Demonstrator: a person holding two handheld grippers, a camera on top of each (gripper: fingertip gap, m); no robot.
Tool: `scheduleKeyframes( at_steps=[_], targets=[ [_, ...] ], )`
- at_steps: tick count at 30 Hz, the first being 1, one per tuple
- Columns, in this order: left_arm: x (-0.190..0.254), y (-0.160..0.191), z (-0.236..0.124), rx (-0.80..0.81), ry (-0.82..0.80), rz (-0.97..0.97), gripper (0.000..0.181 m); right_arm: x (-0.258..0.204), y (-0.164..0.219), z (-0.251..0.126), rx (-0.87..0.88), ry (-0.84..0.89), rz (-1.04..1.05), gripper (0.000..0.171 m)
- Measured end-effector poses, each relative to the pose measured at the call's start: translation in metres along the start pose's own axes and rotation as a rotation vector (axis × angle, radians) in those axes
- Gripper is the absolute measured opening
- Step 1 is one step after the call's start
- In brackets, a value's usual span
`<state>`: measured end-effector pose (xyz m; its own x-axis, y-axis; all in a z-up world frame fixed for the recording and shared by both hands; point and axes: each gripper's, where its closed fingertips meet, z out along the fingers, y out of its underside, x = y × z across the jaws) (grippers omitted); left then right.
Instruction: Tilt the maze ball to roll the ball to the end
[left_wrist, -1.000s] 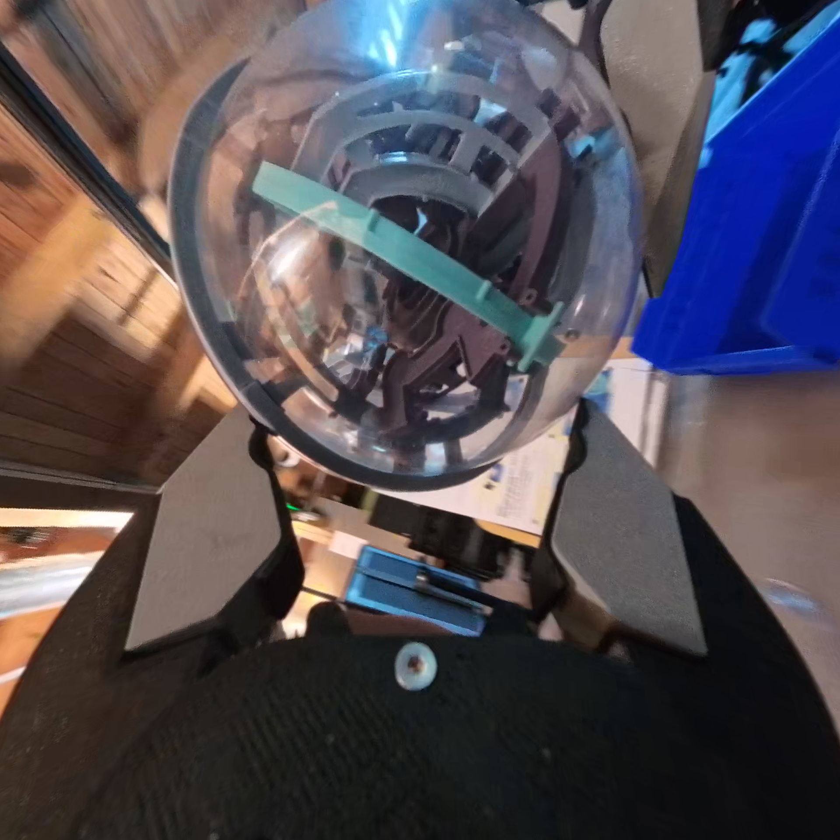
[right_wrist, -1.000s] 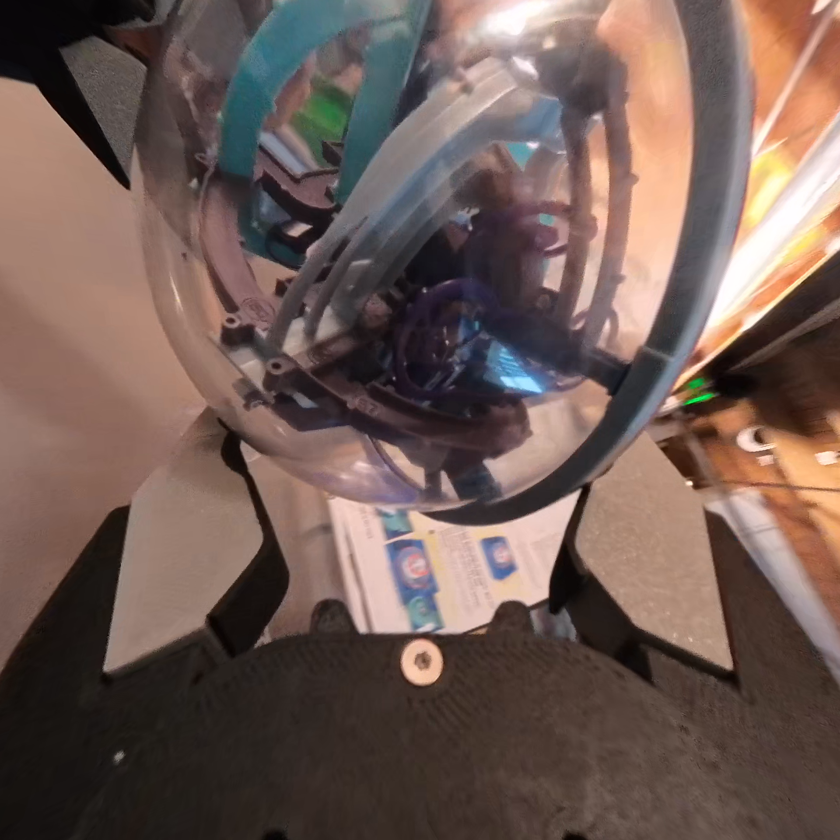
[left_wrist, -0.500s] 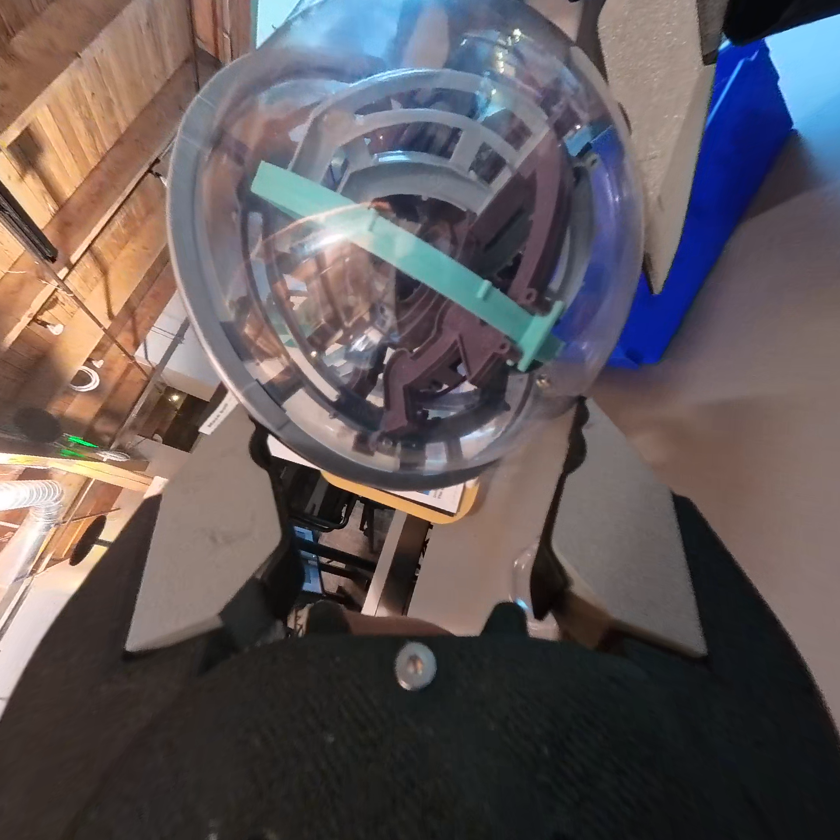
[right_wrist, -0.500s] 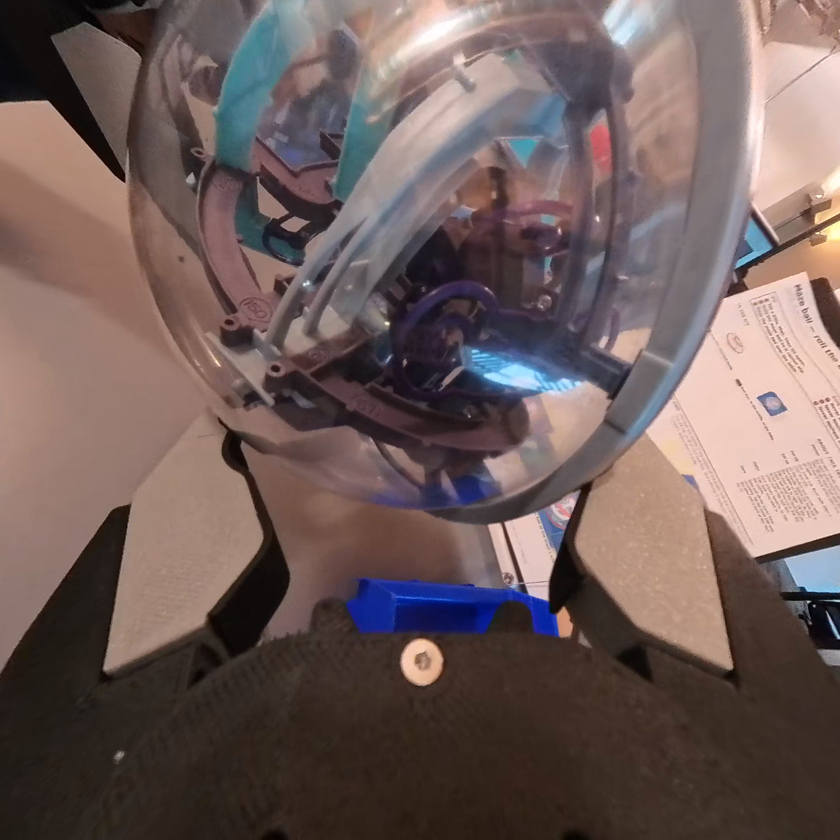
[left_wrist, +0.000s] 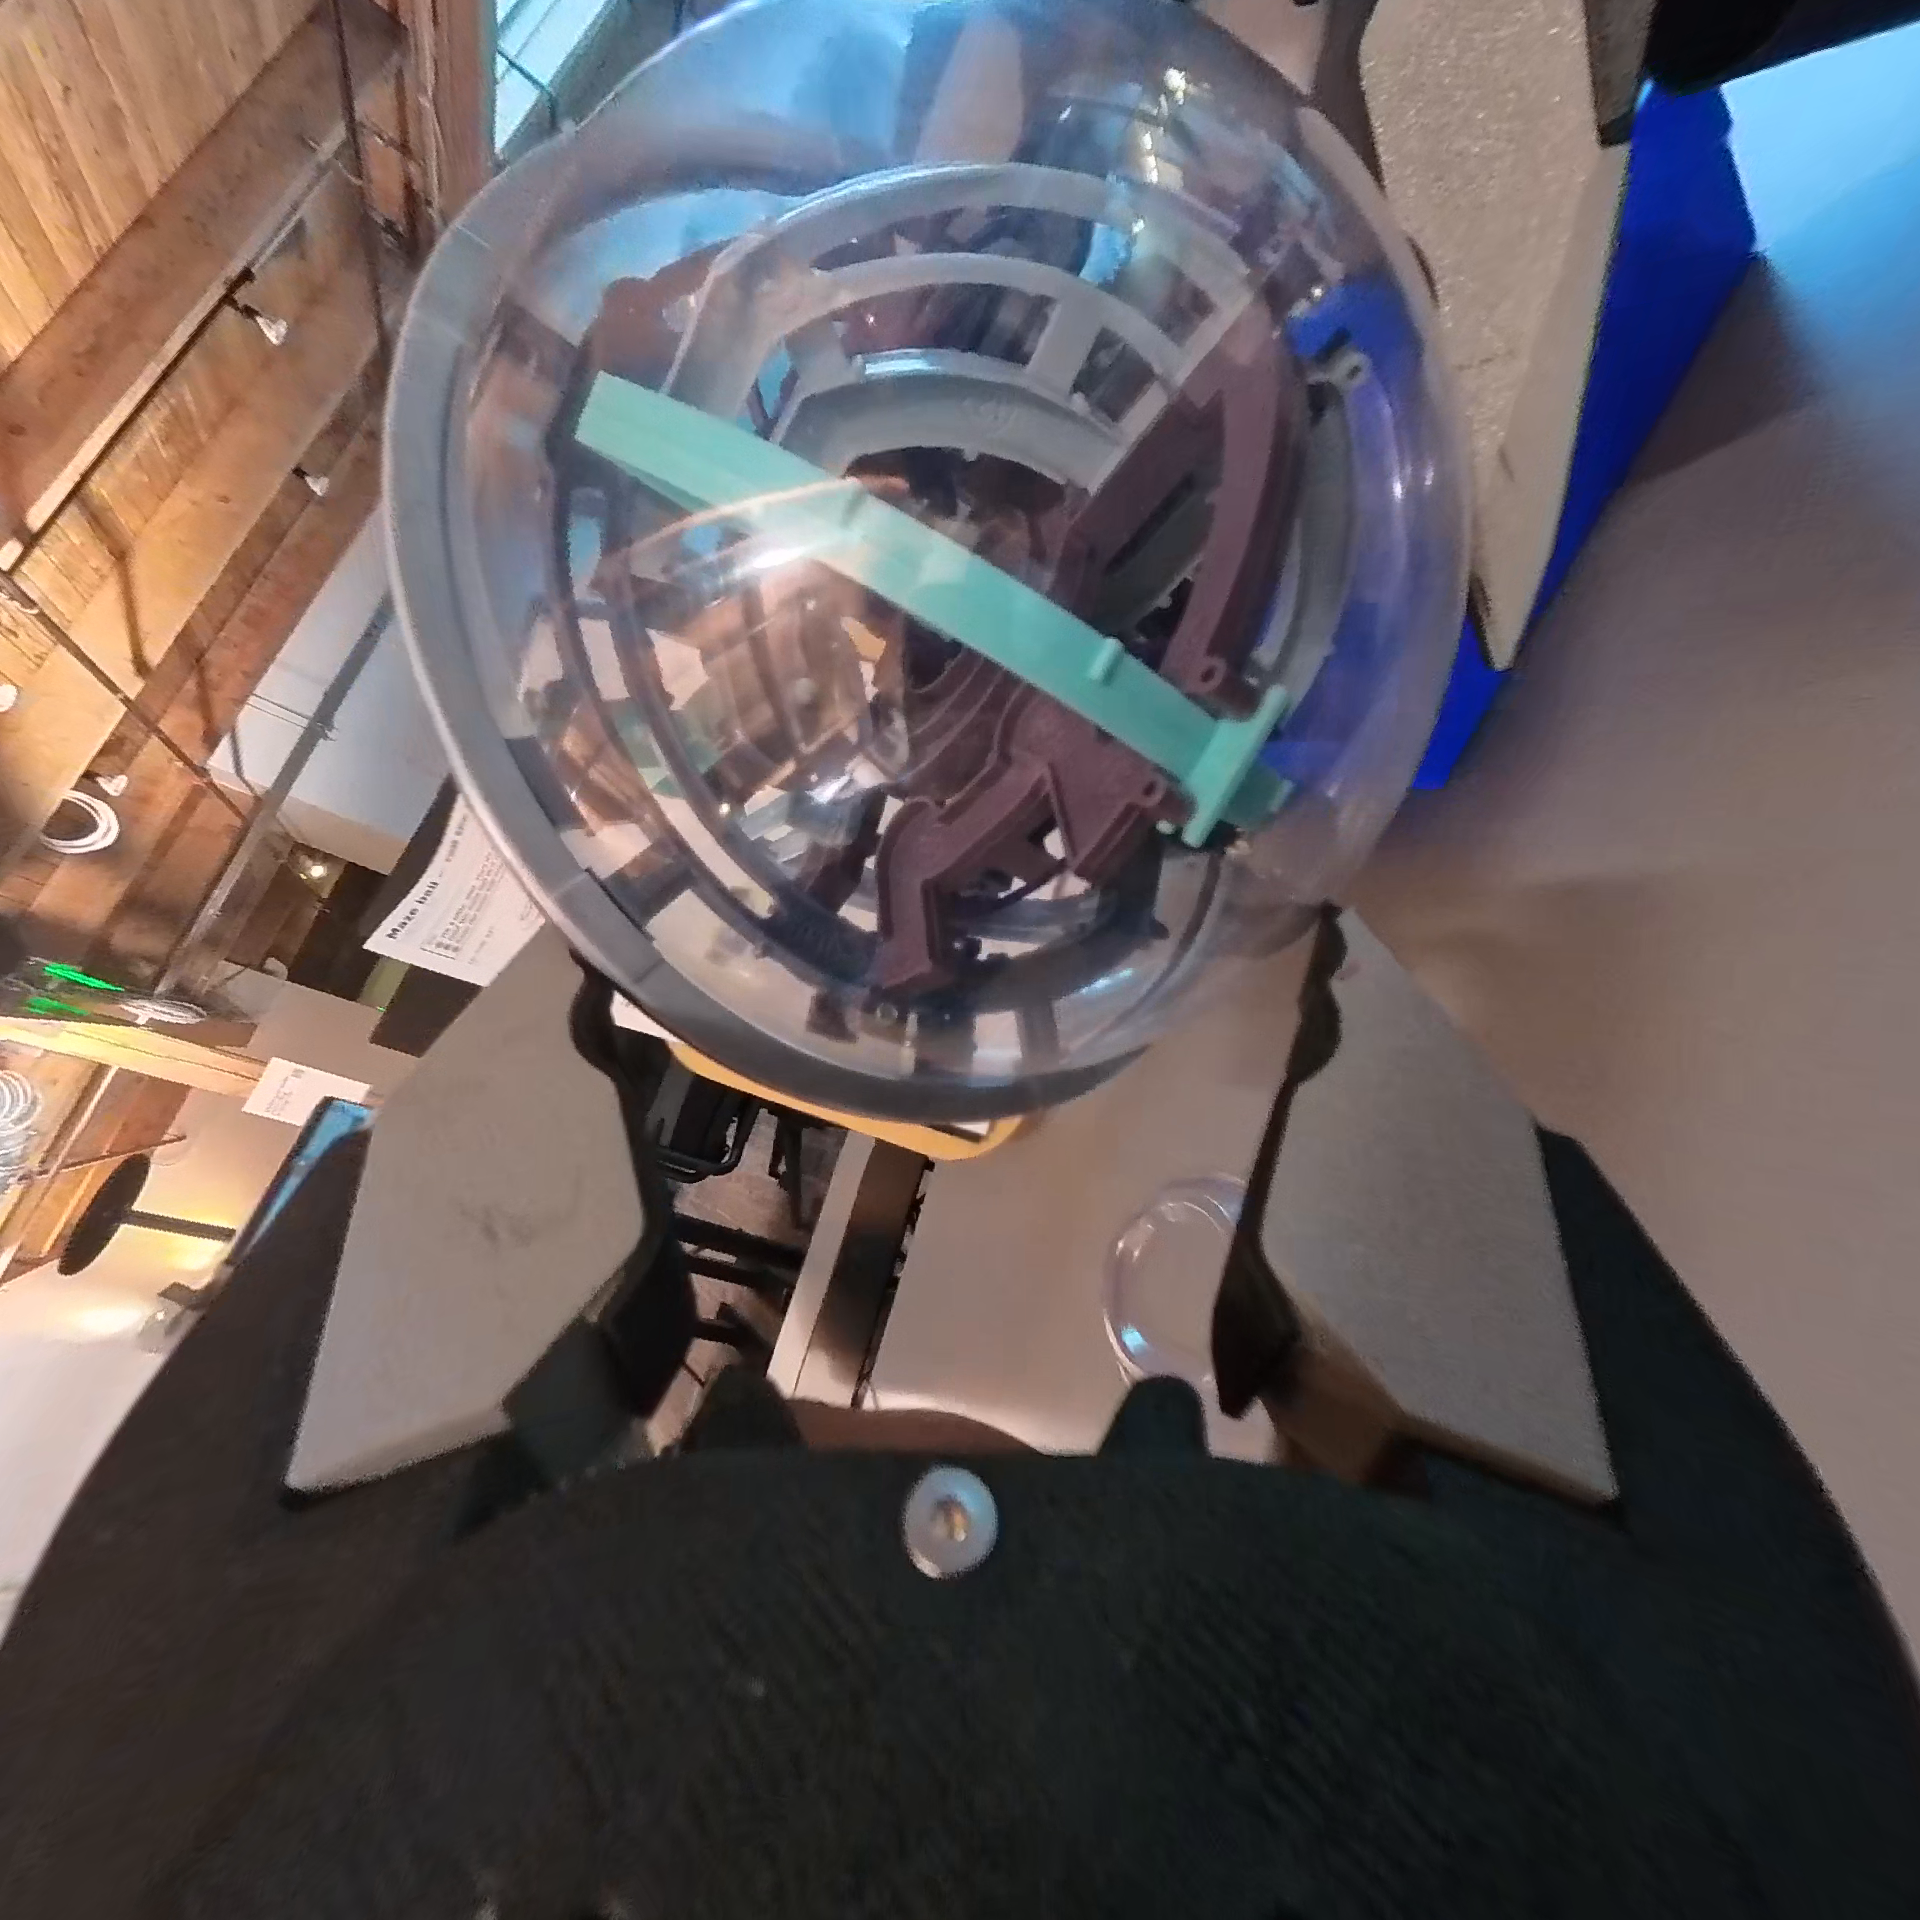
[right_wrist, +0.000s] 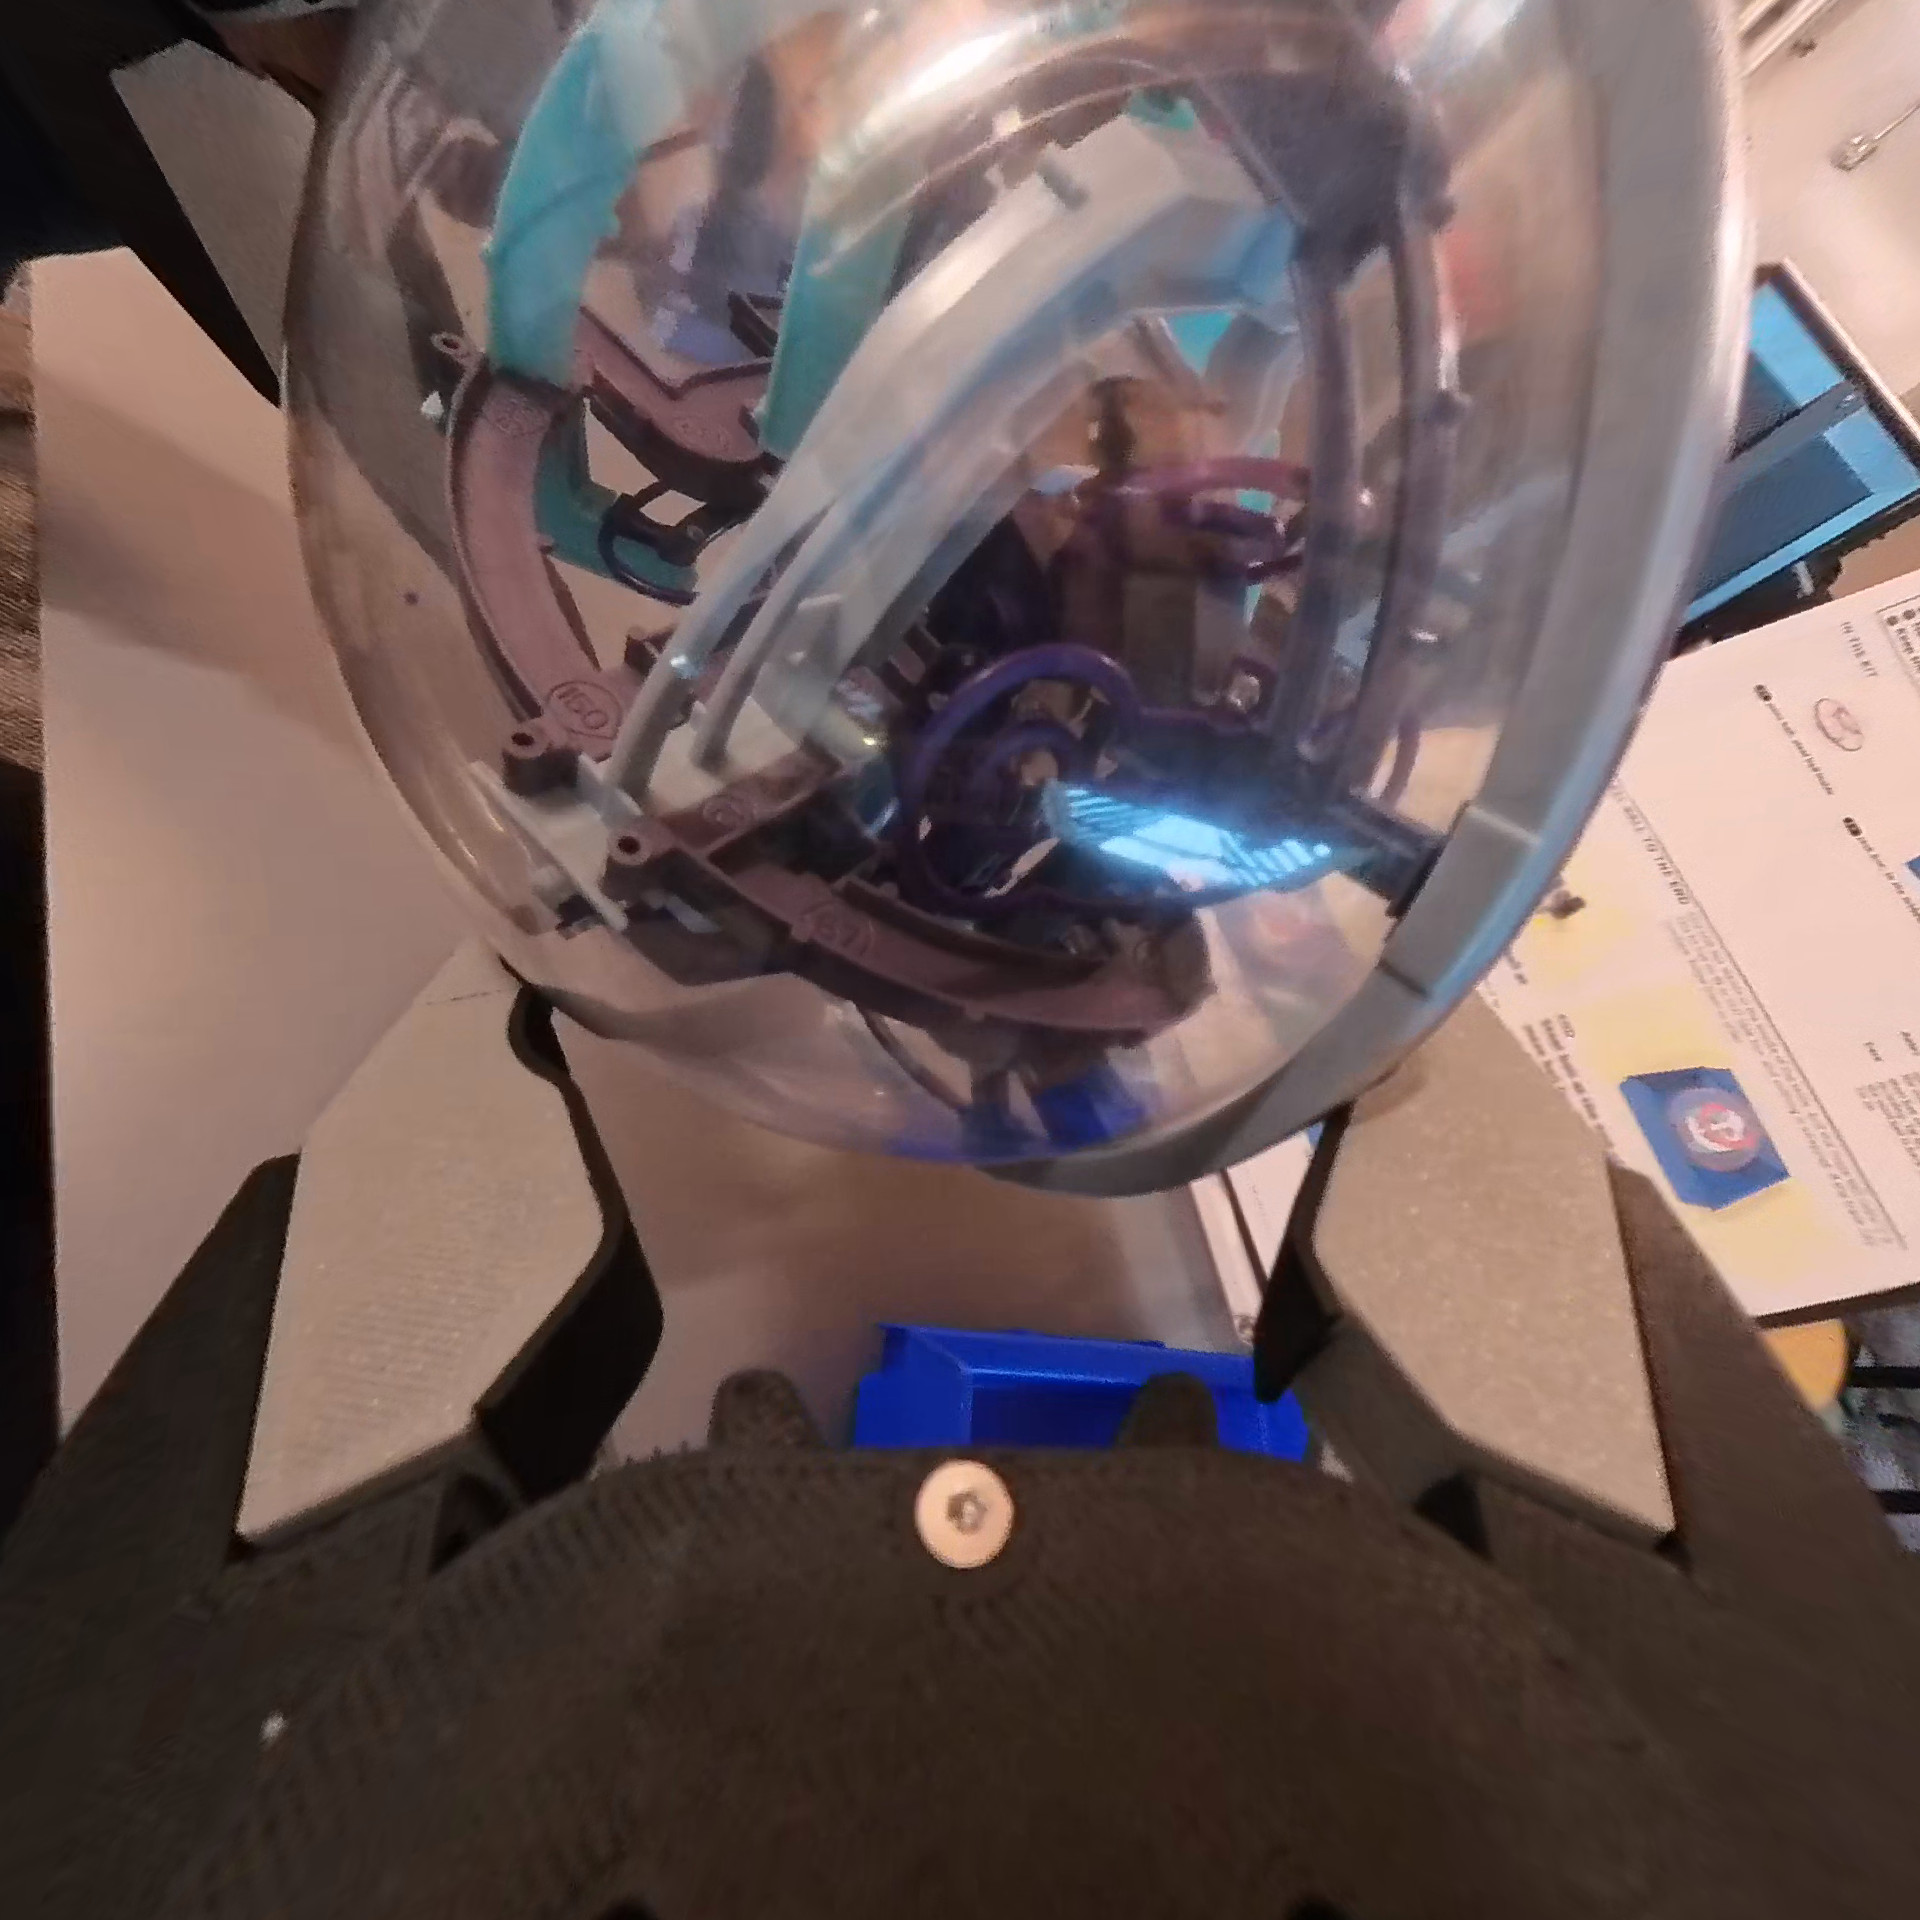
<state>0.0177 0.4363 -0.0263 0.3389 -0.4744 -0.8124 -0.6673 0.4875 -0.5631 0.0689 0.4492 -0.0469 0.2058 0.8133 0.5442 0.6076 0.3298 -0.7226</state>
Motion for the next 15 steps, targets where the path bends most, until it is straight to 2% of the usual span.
scheduleKeyframes(
  at_steps=[15],
  targets=[
    [0.026,0.027,-0.006,-0.086,0.086,-0.051,0.129,-0.027,0.019,0.024,0.019,-0.082,0.098,0.149]
  ],
)
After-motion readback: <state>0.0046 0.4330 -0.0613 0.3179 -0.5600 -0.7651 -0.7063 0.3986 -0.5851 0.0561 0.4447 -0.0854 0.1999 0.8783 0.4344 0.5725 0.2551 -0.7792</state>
